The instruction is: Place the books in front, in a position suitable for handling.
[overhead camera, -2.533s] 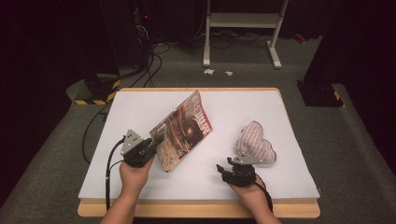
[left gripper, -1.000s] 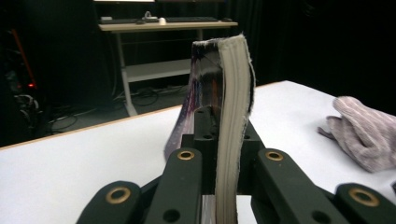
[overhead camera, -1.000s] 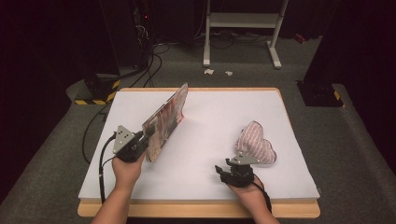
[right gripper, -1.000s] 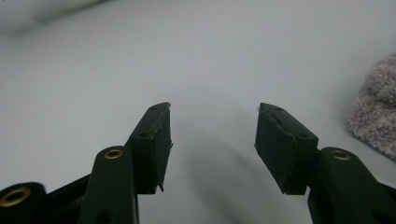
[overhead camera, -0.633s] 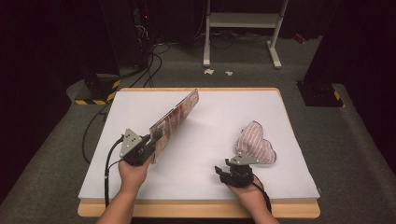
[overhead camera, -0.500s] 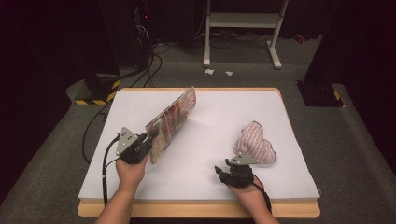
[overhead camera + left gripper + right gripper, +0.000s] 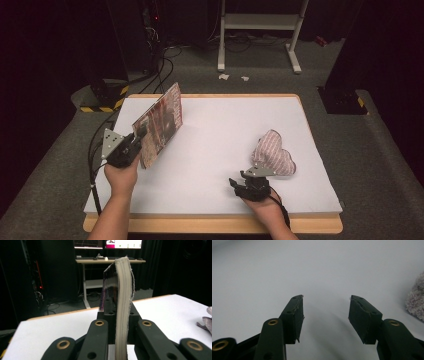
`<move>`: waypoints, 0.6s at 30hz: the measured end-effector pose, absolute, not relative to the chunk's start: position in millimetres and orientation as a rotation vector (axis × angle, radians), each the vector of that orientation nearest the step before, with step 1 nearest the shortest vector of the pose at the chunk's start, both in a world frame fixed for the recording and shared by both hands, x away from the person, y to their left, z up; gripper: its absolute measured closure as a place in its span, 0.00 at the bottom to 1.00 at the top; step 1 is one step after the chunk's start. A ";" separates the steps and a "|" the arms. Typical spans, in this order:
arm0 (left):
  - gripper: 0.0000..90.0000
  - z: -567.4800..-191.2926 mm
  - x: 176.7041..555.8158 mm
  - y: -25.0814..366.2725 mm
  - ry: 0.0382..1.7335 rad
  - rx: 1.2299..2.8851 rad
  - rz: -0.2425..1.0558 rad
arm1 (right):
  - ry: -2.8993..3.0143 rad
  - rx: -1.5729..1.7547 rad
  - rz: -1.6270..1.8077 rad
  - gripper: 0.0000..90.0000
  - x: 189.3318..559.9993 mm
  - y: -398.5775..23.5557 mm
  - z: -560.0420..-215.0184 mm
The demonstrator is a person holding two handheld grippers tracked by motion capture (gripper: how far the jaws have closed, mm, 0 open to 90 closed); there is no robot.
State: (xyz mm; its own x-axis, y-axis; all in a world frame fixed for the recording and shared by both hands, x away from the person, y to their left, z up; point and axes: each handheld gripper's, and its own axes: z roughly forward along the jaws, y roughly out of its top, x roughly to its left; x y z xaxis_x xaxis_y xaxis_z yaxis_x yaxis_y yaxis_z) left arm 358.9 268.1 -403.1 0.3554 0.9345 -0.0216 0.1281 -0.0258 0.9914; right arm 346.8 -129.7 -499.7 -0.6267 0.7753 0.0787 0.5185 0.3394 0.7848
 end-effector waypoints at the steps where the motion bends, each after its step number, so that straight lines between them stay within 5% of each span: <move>1: 0.93 -404.3 358.0 265.1 1.013 1.461 0.864 | 2.299 1.149 1.174 0.50 346.9 -129.4 -499.9; 18: 0.93 -431.2 349.2 201.8 0.889 1.607 0.721 | 2.303 1.150 1.175 0.50 346.5 -129.5 -500.5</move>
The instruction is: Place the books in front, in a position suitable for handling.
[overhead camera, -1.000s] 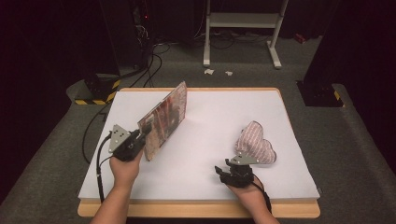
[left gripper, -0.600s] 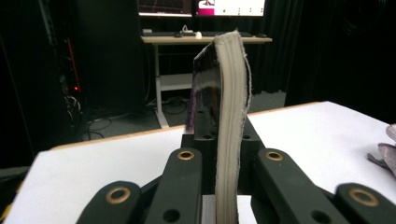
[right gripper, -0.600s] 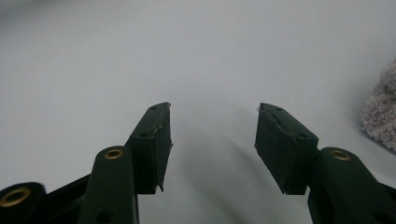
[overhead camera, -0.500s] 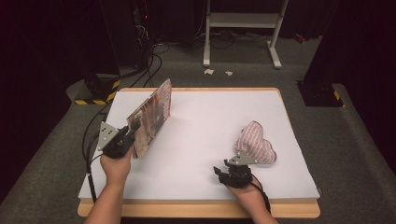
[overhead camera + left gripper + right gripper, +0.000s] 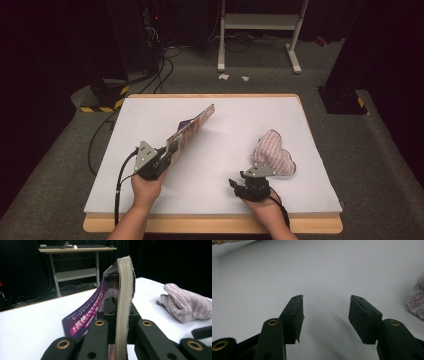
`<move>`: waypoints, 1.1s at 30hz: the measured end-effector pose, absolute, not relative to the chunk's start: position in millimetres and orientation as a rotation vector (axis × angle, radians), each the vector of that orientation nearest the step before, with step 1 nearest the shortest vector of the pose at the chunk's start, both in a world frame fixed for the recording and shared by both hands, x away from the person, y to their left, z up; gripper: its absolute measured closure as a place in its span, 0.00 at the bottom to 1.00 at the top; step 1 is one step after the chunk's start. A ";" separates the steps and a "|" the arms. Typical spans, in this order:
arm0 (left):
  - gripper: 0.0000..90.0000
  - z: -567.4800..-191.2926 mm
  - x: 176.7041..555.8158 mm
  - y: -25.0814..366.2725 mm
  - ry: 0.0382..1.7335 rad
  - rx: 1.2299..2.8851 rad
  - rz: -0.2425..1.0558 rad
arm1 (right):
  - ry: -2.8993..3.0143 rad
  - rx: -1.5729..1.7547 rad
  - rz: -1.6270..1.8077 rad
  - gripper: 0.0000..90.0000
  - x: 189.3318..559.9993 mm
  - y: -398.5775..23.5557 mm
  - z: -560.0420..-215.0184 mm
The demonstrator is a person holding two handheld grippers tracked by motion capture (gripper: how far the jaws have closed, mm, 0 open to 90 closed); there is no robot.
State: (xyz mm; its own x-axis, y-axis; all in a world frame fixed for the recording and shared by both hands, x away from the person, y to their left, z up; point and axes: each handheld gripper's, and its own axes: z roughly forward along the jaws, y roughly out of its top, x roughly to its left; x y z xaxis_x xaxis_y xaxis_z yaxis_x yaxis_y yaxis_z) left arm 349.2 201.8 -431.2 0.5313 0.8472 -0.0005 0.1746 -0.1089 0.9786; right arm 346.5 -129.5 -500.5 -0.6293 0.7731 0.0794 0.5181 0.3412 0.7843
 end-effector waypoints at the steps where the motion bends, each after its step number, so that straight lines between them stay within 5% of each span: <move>1: 0.93 -432.3 348.3 199.7 0.886 1.612 0.717 | 2.303 1.150 1.175 0.50 346.5 -129.5 -500.5; 23: 0.92 -477.8 329.8 177.5 0.834 1.762 0.579 | 2.337 1.119 1.175 0.54 348.2 -130.0 -500.4; 33: 0.92 -490.4 327.8 177.1 0.827 1.828 0.529 | 2.254 1.080 1.181 0.47 347.5 -137.1 -491.3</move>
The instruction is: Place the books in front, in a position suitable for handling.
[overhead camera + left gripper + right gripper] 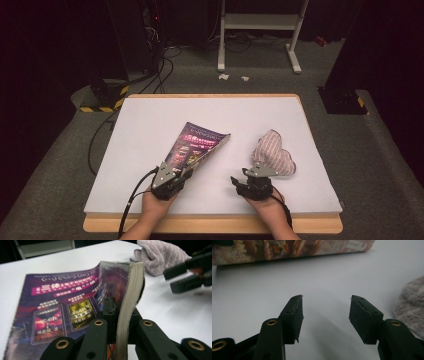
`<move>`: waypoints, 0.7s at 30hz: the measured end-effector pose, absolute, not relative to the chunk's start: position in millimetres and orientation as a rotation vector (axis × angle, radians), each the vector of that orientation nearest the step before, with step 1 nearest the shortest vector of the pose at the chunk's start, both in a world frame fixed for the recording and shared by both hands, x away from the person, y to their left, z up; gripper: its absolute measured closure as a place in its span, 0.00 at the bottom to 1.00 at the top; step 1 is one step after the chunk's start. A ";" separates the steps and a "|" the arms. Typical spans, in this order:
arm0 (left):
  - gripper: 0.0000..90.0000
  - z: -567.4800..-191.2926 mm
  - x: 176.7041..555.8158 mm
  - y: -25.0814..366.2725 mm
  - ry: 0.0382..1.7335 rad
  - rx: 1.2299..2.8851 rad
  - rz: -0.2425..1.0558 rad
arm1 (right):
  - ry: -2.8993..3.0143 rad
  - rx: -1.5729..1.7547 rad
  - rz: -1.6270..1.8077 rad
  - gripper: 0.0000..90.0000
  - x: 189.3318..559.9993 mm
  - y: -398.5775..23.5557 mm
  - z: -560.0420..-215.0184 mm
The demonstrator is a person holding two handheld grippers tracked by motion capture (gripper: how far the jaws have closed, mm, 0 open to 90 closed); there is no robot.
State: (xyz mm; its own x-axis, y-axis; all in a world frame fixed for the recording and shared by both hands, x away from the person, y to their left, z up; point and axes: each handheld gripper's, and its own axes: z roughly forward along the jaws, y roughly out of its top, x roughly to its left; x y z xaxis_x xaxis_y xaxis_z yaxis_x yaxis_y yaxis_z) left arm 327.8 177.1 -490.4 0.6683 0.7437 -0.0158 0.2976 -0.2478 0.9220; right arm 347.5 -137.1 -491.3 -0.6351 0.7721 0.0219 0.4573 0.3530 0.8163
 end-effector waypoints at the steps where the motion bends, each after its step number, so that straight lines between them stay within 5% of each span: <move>1: 0.92 -492.0 327.6 176.9 0.826 1.830 0.521 | 2.254 1.080 1.181 0.47 347.5 -137.1 -491.3; 13: 0.91 -498.4 328.0 179.2 0.836 1.807 0.474 | 1.997 1.141 1.087 0.37 364.1 -193.3 -457.0; 21: 0.91 -499.1 330.3 183.4 0.850 1.777 0.432 | 2.038 1.293 1.005 0.36 397.3 -222.6 -469.6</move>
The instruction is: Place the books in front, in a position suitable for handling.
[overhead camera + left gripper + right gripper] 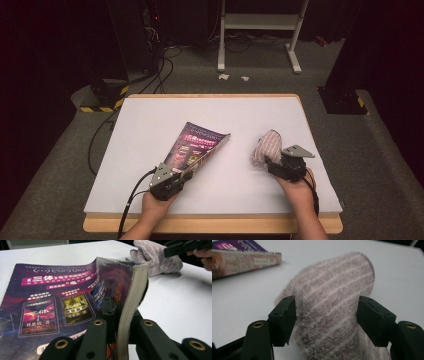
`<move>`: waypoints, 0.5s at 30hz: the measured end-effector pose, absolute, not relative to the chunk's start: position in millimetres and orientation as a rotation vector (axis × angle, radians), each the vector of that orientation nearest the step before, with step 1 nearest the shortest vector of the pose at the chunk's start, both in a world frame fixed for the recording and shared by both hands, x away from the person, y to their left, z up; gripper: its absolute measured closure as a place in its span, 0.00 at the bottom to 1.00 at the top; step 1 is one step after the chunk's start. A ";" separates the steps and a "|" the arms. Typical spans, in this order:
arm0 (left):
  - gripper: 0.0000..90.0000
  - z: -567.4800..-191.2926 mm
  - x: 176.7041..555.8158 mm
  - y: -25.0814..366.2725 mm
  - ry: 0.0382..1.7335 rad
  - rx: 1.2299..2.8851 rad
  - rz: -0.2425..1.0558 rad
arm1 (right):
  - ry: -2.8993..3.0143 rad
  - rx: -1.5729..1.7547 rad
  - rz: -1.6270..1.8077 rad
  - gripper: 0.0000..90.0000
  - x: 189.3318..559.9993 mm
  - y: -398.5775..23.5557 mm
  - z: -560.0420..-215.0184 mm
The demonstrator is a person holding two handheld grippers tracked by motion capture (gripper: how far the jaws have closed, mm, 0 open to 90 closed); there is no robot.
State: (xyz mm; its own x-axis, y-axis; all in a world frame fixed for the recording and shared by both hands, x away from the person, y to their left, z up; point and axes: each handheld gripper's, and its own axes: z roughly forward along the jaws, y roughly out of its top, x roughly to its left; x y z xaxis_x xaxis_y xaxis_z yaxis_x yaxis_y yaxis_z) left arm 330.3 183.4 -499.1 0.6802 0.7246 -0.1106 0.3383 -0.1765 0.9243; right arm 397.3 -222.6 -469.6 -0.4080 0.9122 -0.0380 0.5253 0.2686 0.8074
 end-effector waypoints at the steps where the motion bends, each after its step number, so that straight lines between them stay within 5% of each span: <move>1: 0.91 -499.2 330.2 183.5 0.851 1.774 0.432 | 2.046 1.299 0.992 0.35 401.0 -222.7 -472.3; 7: 0.91 -499.7 330.1 183.8 0.853 1.765 0.428 | 2.111 1.361 0.946 0.37 418.5 -219.1 -489.0; 15: 0.92 -499.5 330.7 185.0 0.846 1.764 0.413 | 2.129 1.315 0.898 0.75 418.6 -216.5 -495.5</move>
